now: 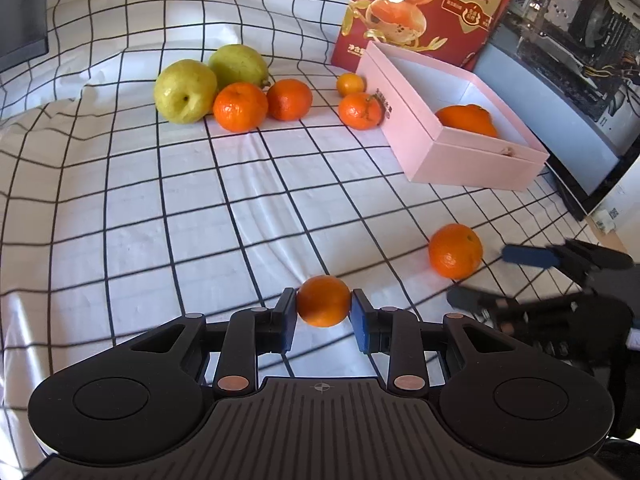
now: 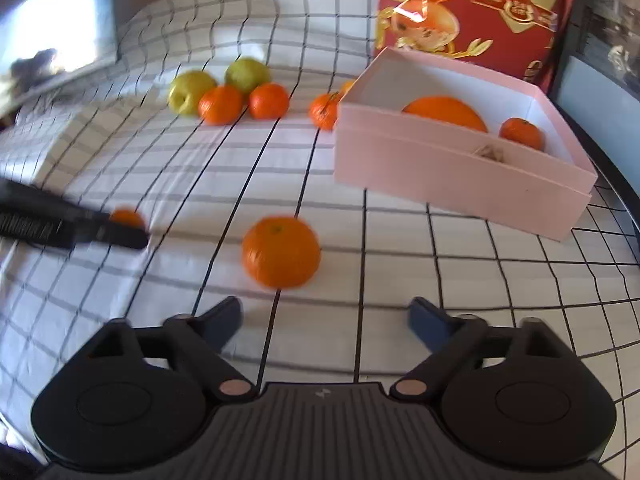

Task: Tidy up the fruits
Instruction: 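Grasp the mandarin on the cloth with right tool while left tool holds its small mandarin, then lower both held mandarins into the pink box and open both tools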

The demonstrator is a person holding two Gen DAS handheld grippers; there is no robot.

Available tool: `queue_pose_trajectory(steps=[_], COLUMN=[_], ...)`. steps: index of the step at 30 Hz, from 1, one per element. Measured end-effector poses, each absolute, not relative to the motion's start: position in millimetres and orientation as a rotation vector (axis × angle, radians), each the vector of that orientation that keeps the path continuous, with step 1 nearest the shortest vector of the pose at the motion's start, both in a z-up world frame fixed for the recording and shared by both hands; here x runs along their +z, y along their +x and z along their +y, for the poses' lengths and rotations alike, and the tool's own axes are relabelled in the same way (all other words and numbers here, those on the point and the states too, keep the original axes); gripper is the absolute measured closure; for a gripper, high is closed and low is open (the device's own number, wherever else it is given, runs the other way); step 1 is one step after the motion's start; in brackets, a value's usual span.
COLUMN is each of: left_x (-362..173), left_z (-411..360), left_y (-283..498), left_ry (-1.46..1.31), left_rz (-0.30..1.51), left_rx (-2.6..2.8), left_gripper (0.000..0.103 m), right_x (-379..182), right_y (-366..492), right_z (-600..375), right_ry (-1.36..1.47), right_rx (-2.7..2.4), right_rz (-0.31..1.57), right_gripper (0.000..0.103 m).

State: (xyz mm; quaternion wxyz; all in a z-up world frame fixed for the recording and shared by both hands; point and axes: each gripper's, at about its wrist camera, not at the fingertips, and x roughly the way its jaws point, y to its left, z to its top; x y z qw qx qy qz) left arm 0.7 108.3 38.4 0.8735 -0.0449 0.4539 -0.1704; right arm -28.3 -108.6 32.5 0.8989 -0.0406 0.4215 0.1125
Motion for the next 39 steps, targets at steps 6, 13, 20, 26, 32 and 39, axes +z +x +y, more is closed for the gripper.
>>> queue_pose_trajectory(steps=[6,13,20,26,32,39], left_x=[37,36,34,34,34,40], left_z=[110,108,100,89,78,53], left_y=[-9,-13,-12,-9,-6,2], left_ry=[-0.102,-0.108,-0.099,-0.081,-0.064,-0.046], left_rz=[0.96,0.966,0.971,0.968,0.966,0.946], left_rx=[-0.351,-0.356,-0.387,-0.425,-0.462,-0.533], left_gripper=[0.07,0.07,0.07,0.07,0.07,0.07], right_x=[34,36,37,43,49,59], right_y=[-13,-4,-6,-16,-25,-39], right_z=[-97,-80,-84,-85,-103,-137], right_ry=[-0.103,-0.144,-0.15,-0.166,-0.129,-0.1], right_rx=[0.266,0.308,0.313,0.317,0.267,0.178], right_rz=[0.857,0.859,0.87,0.863,0.866,0.859], right_gripper=[0.028,0.048,0.05,0.061,0.061,0.061])
